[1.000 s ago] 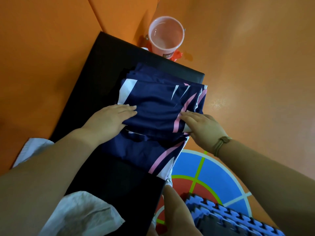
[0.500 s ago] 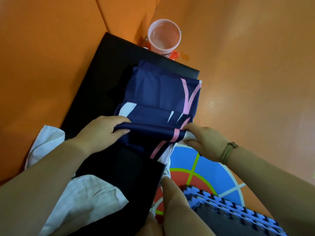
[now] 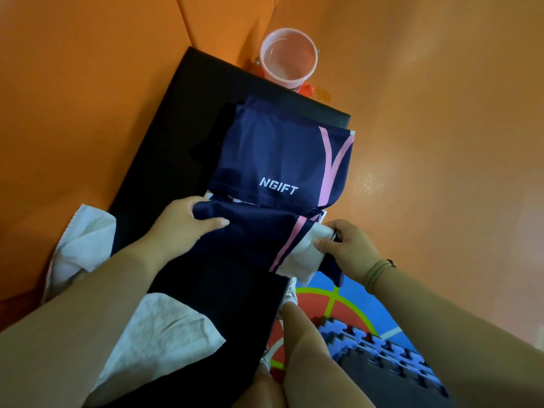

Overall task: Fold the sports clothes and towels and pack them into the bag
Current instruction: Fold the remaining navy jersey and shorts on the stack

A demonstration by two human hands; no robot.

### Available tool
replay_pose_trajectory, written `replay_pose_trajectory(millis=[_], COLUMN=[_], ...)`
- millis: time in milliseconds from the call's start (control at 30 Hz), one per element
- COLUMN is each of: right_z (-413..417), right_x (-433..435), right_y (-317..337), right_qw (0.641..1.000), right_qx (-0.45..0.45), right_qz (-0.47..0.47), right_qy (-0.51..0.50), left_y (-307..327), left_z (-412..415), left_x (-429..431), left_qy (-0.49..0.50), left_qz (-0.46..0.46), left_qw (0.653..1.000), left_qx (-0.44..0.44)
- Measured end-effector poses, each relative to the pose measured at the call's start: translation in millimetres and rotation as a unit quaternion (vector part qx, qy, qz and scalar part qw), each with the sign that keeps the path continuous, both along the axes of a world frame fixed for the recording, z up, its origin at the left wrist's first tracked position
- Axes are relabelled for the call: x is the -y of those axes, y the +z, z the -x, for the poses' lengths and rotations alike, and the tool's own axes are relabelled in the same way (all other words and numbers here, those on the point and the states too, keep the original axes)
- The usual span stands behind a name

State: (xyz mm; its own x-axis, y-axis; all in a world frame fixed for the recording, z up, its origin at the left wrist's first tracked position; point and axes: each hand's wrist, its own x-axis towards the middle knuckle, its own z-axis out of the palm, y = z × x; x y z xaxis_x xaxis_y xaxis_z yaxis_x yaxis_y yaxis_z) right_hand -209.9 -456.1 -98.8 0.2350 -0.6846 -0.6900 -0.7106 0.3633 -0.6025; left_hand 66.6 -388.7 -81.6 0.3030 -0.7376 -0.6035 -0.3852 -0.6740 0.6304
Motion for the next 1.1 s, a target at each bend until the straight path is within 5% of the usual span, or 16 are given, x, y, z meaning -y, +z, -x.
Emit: replay_pose_trajectory(millis=[167,400,667,1100], right_z=[-3.9,2.2,-6.0,-21.0], right_x=[-2.6,4.0,-0.1,-60.3], right_y=[-20.5,-30.2,-49.0,-52.2], right_qw=[0.998,0.999,0.989,0.955], right_qx=[0.007,0.013,-0.035,-0.091], right_qz=[-0.014,-0.037,-0.056,-0.103], right_qy=[-0.053,-0.031,0.133,0.264], left_y=[-24.7,-42.1,-71.4,-74.5], left_z=[9.0,-2.6,-4.2,-19.4], left_x=[8.2,9.8,3.7,-71.7], left_qy=[0.049,-0.02,-0.203,-0.187], left_qz=[-0.003,-0.058,-0.15,-0.198], left_qw=[0.999,0.998,0.957,0.953], left_qx=[-0.008,0.026,0.145,0.134])
